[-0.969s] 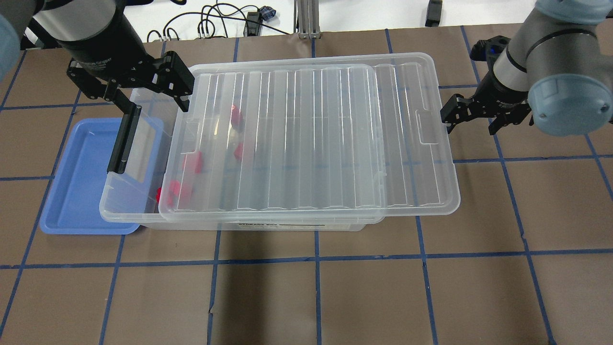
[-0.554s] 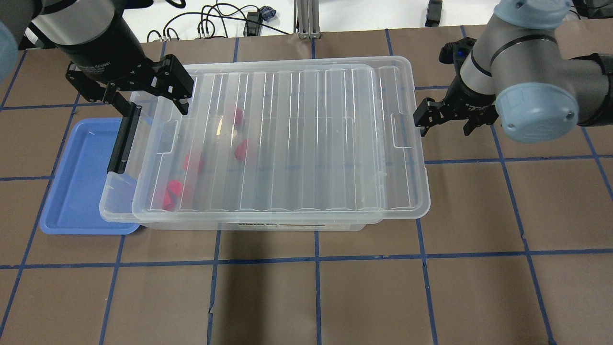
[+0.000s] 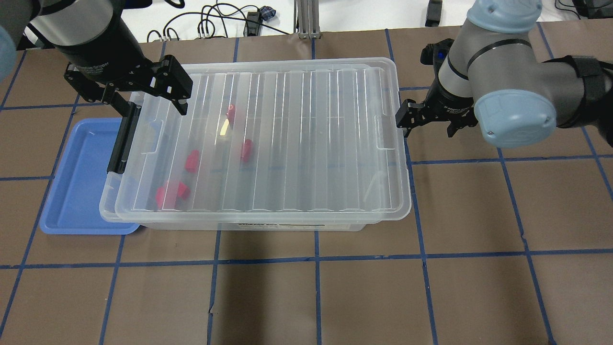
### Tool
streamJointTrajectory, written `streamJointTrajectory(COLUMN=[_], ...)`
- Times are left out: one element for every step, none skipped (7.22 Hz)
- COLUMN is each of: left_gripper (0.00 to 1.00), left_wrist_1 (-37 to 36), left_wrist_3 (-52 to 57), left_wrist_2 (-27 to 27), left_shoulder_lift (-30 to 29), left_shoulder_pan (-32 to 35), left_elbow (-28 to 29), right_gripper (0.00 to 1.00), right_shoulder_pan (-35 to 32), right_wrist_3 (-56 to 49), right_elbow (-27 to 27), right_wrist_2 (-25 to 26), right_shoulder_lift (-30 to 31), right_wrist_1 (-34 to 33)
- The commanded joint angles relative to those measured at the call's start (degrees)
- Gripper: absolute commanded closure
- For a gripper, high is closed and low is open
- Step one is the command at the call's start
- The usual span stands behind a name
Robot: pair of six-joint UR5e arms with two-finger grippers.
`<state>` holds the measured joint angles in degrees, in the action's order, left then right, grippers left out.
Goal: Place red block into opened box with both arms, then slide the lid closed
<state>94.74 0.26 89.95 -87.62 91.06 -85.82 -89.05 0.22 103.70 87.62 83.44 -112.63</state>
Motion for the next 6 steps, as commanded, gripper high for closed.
streamJointTrajectory(left_gripper=[0.00, 0.00, 0.00, 0.00, 0.00, 0.00], left_wrist_1=[-0.34, -0.51, -0.60, -0.52, -0.52, -0.95], left_wrist_3=[0.00, 0.00, 0.00, 0.00, 0.79, 2.01], left_wrist_2=[0.22, 0.31, 0.31, 0.31, 0.40, 0.57], left_shoulder_lift=[0.08, 0.08, 0.17, 0.17, 0.17, 0.43], left_shoulder_pan=[0.17, 0.17, 0.17, 0.00, -0.09, 0.17], left_elbow=[0.04, -0.04, 0.04, -0.04, -0.05, 0.04], right_gripper=[0.00, 0.00, 0.00, 0.00, 0.00, 0.00], right_shoulder_pan=[-0.07, 0.02, 0.02, -0.07, -0.07, -0.15], right_wrist_3=[-0.13, -0.48, -0.49, -0.14, 0.04, 0.13], right_elbow=[-0.52, -1.39, -4.01, -8.91, -14.87, -19.20], right_wrist_2=[0.45, 0.45, 1.93, 2.03, 1.86, 1.94], right_shoulder_lift=[0.15, 1.02, 2.77, 4.18, 4.89, 4.72], right_wrist_1=[0.22, 1.00, 4.67, 12.27, 21.22, 26.62])
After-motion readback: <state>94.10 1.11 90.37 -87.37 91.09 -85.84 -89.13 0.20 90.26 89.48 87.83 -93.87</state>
